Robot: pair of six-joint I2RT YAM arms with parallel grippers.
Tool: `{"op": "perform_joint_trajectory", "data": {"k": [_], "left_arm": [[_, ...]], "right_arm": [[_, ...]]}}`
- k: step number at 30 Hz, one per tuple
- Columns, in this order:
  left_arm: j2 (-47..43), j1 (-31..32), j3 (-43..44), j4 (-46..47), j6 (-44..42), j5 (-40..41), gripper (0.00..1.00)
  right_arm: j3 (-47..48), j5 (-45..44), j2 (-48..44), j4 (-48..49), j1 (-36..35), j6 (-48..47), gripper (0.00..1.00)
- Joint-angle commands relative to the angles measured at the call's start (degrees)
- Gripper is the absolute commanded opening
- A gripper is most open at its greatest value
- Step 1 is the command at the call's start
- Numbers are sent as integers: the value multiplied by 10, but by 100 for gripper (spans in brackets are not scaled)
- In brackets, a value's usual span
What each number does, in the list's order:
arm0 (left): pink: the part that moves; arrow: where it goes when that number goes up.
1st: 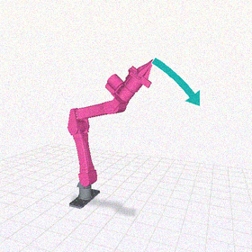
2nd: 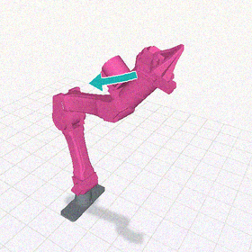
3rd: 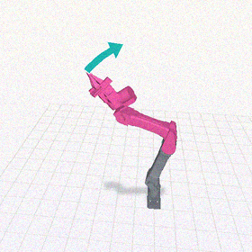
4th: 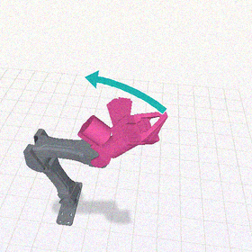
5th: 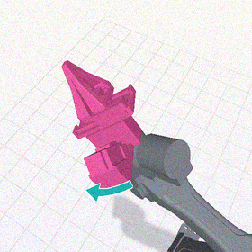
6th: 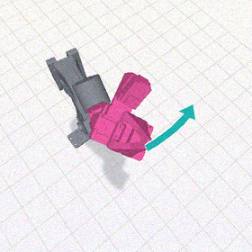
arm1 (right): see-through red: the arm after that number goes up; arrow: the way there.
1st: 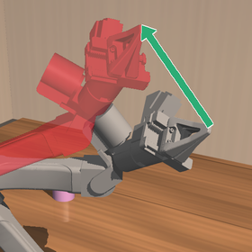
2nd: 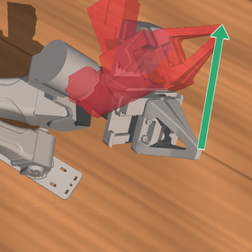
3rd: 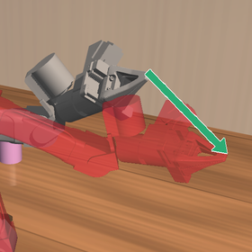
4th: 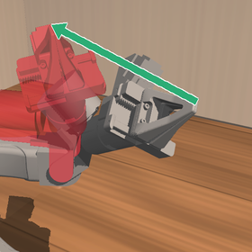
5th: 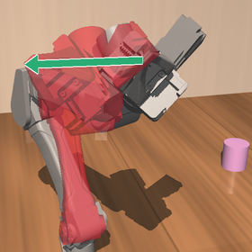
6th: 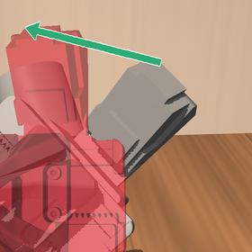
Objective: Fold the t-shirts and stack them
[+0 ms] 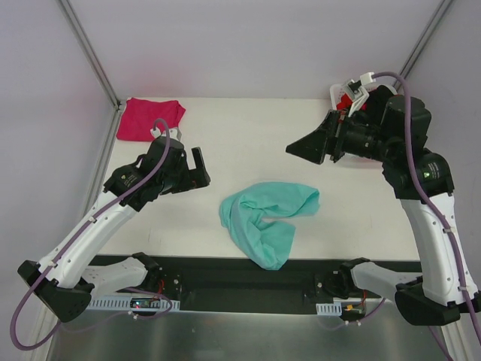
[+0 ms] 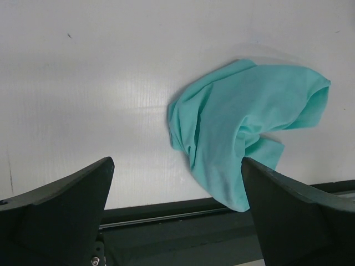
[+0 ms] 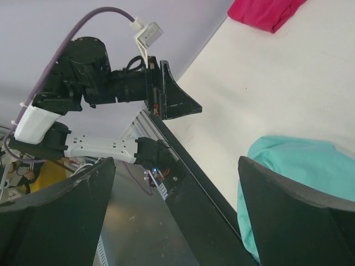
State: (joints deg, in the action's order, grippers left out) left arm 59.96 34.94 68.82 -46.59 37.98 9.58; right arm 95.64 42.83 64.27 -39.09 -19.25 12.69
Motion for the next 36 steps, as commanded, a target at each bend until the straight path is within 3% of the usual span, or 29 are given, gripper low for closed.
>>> {"op": "perform_joint_trajectory", "data": {"k": [1,3,7,13,22,32,36], "left_arm": [[6,10,9,-3,3,6,99],[24,30,12,-3,1,9,99],[79,90,24,-4,-3,53,99],[158,137,26,9,23,52,99],[188,150,5,48,41,23,99],[190,159,1,48,45,30,99],[187,160,-3,48,46,29,99]], "right_arm": [[-20,-52,-14,-61,-31,-48,96],[-76,-77,-37,-74,-52,-52,96],[-183,-215,-72,-114,-62,-58,96],[-329,-311,-129,-117,-62,-28,96],[-455,-313,-180,-81,-62,20,99],[-558,-301,-220,-45,-62,42,74],[-579,-286,-207,-20,-62,47,72]]}}
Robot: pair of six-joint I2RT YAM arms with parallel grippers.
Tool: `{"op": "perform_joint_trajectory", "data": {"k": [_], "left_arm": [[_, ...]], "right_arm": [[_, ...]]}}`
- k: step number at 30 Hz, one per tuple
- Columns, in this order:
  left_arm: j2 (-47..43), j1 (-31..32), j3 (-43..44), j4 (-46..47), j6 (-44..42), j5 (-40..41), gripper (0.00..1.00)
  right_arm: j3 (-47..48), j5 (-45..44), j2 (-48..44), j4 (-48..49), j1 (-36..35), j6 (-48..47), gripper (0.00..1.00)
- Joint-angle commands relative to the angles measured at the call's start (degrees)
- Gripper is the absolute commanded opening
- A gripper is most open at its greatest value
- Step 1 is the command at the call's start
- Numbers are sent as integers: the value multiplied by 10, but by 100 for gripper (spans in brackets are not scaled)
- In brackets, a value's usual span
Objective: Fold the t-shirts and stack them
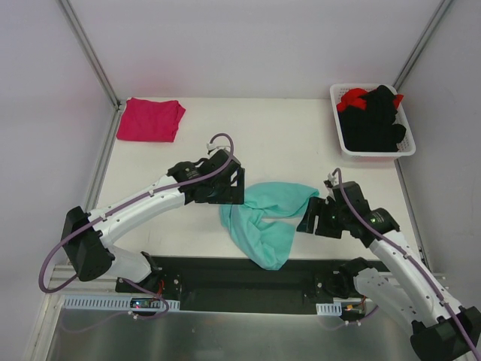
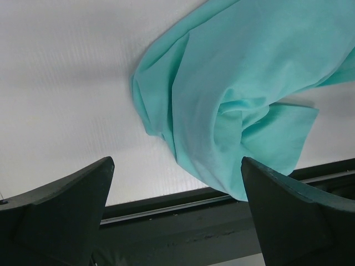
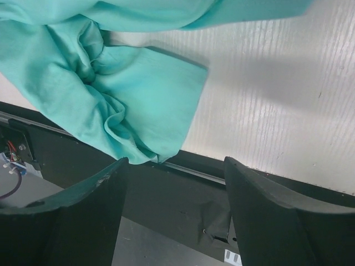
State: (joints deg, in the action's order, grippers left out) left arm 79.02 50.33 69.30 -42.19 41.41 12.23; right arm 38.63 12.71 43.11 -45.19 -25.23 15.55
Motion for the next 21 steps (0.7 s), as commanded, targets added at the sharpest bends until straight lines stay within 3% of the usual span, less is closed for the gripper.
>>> {"op": "perform_joint_trajectory", "data": {"k": [1,21], "left_arm": [[-6,7,-7,4,10,3,99],[-26,7,-18,-3,11,17,99]], "right_arm": [[-14,17,7,48,-3,18,71],[-33,27,134,145,-2,-1,61]]}}
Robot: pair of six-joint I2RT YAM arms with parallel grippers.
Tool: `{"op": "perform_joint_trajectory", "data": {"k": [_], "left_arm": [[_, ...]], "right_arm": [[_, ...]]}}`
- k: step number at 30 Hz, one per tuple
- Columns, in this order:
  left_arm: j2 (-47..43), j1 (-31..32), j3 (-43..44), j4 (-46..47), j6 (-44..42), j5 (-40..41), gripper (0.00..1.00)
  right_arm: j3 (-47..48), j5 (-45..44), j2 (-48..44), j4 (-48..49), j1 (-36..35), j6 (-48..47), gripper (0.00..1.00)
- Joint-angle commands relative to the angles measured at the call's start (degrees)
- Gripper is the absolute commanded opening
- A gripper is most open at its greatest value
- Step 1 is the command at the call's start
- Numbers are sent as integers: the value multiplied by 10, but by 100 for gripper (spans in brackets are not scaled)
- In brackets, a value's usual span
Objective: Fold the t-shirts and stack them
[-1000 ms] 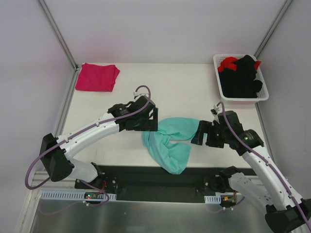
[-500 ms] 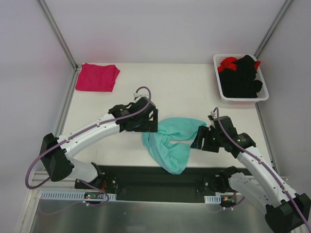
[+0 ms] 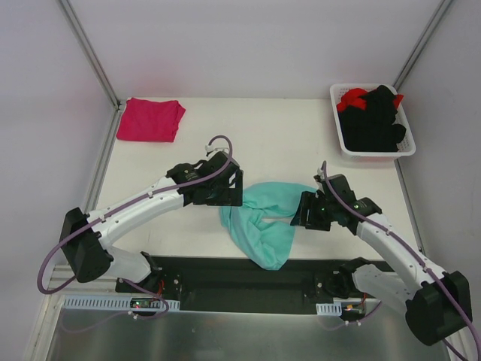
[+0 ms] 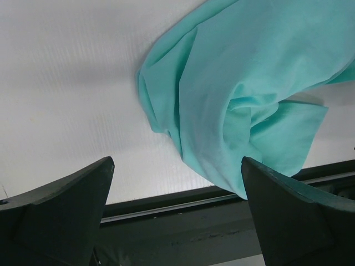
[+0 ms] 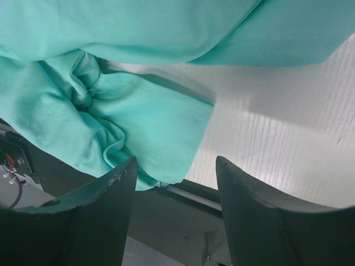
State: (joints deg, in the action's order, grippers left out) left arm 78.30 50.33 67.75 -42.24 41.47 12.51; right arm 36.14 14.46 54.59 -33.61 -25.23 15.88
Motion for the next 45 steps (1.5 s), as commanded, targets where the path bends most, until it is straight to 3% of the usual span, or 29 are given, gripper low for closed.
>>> {"op": "perform_joint_trajectory", "data": {"k": [1,31,45], "left_arm": [[-19,7,-2,-3,11,15,99],[-32,7,-1,-18,7,27,99],[-35,7,-2,-22,6,27,99]], "right_arm": [[-10,11,23,37,-2,-4,61],[-7,21,186,137,-2,-22,53],[7,32,216,156,-3,-23,46]]}}
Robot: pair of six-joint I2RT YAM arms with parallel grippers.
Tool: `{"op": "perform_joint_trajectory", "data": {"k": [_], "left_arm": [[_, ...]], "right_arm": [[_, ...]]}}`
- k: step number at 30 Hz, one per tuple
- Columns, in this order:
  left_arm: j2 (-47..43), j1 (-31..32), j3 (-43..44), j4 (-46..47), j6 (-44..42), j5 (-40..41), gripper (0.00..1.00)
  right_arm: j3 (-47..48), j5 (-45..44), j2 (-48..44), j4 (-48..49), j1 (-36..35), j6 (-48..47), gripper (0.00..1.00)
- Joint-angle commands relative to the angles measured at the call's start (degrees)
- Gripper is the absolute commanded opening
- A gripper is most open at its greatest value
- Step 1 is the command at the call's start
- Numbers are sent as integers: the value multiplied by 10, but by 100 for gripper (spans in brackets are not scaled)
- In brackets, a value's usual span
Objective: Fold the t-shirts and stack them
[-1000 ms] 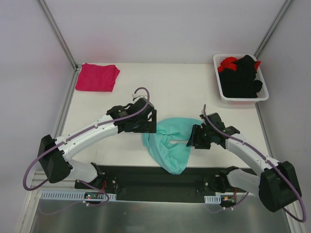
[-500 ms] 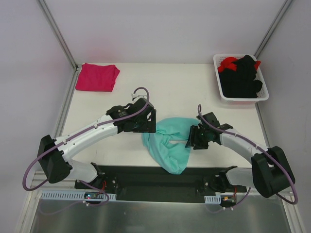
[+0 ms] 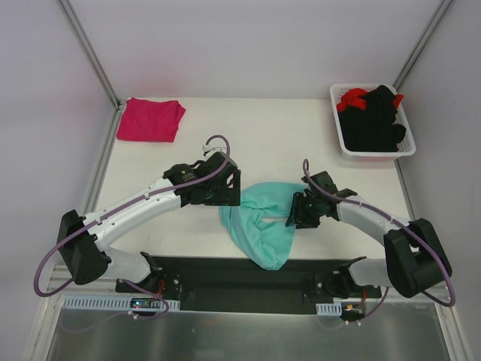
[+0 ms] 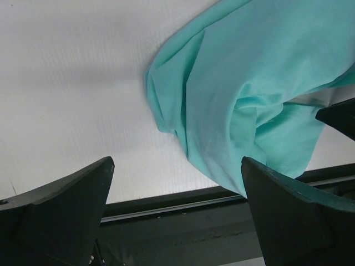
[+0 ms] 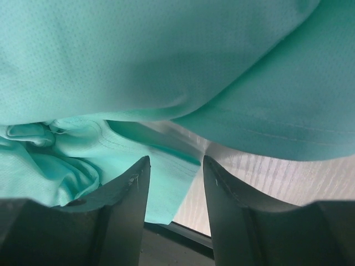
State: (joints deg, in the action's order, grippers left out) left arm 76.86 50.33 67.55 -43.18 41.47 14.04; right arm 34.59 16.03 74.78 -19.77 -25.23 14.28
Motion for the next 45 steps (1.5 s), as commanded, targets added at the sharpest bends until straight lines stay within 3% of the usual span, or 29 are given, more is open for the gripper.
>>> {"op": "perform_joint_trajectory", "data": {"k": [1,11,17,23,29,36,45], "left_arm": [[-22,7,-1,-13,6,12,99],[-24,7,1,-17,6,15,99],[-25,7,1,-16,7,14,99],[-24,7,5,-17,6,12,99],[-21,7,7,-17,8,12,99],[-14,7,13,-17,14,7,99],[-24,7,12,-16,15,10,99]], "right_arm": [[23,17,17,19,-3,-7,46],[26,16,26,16,-10,-7,43],[14,3,3,-6,-10,-13,29],[24,-38,-32,-60,-15,-28,2],[105,-137,-93,-171,-49,-42,1],[353,-227,-97,-308,-58,-97,1],[831,-206,63,-395,-58,-202,1]]}}
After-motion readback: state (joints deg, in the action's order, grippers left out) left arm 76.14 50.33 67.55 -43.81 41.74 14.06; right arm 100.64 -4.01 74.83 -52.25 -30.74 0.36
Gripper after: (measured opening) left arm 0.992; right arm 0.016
